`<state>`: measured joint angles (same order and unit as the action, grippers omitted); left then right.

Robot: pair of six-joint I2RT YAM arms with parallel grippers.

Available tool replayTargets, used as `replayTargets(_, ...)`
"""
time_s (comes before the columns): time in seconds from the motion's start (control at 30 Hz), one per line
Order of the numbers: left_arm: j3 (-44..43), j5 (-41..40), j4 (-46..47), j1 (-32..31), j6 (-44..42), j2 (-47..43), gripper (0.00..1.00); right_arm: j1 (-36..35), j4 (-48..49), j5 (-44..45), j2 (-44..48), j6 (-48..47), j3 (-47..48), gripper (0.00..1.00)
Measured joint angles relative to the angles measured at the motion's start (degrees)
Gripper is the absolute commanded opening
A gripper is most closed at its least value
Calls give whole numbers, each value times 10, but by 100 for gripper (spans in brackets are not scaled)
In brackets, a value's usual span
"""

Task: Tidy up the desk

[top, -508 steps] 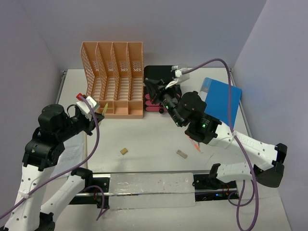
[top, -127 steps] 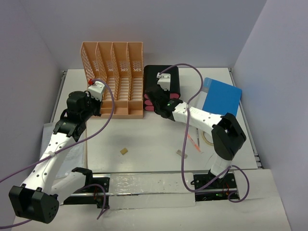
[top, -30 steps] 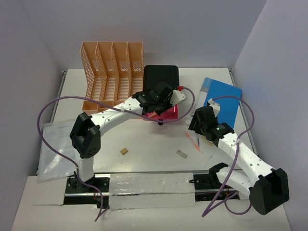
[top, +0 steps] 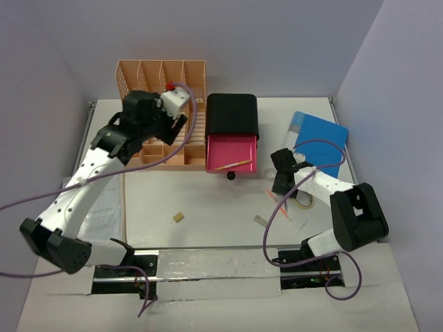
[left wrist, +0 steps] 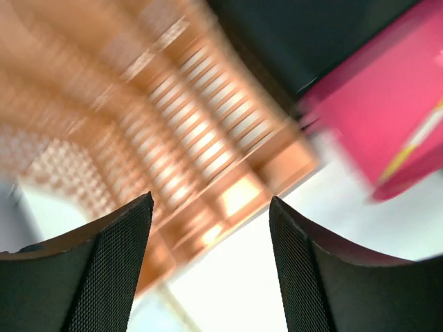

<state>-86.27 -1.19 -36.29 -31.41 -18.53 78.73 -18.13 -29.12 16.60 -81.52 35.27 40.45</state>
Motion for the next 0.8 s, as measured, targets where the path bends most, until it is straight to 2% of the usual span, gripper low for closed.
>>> replayTargets(0.07, 34, 5, 1, 42, -3, -38, 87, 0, 1, 0, -13, 0, 10, 49)
replayTargets(0.13, 87, 23, 16, 77, -11, -71, 98, 1, -2, 4, -29, 0, 24, 42)
replayTargets(0.17, 112, 30, 11, 95, -14, -84, 99, 1, -2, 5, -38, 0, 32, 36)
replayTargets(0.23, 149, 44, 2, 136, -18, -97, 99, 1, -2, 6, -50, 0, 43, 32)
replayTargets(0.4, 217, 83, 1, 240, -27, -105, 99, 1, -6, 14, -55, 2, 46, 25)
replayTargets(0.57, 252, 112, 3, 295, -31, -121, 99, 1, -15, 22, -55, -5, 46, 2)
replayTargets(0.8, 276, 143, 5, 328, -32, -140, 99, 1, -29, 35, -41, -12, 46, 0)
